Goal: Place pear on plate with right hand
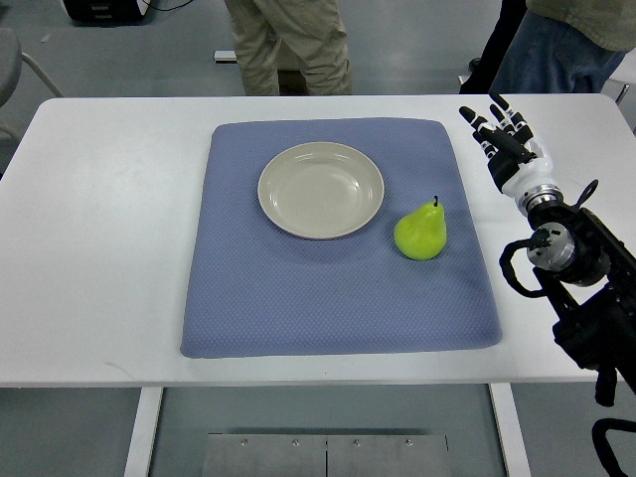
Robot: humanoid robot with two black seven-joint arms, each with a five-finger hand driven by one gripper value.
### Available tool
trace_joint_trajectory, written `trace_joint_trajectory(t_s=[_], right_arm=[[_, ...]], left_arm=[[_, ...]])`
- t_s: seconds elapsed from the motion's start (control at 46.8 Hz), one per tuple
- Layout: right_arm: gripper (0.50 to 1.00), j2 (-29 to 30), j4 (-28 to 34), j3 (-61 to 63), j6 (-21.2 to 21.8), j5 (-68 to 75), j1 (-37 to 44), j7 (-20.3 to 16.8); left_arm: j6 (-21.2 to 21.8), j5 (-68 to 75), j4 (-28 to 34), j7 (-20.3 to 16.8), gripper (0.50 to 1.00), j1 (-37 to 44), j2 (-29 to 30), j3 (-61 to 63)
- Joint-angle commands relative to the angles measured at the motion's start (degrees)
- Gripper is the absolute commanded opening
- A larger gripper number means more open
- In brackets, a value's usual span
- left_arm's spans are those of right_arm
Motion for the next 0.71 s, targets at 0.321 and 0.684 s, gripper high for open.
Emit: trace_joint_trajectory(t_s=[0.321, 0.684], right_arm=[[1.000, 0.0, 0.0, 0.0, 0.1, 0.0, 0.1, 0.0], [1.000, -0.2, 0.0, -0.2, 0.2, 0.0, 0.3, 0.1]], left_arm=[[0.0, 0.0, 0.0, 0.0, 1.000, -0.3, 0.0, 0.0], [0.0, 0.0, 0.0, 0.0, 1.000, -0.2, 0.0, 0.0]])
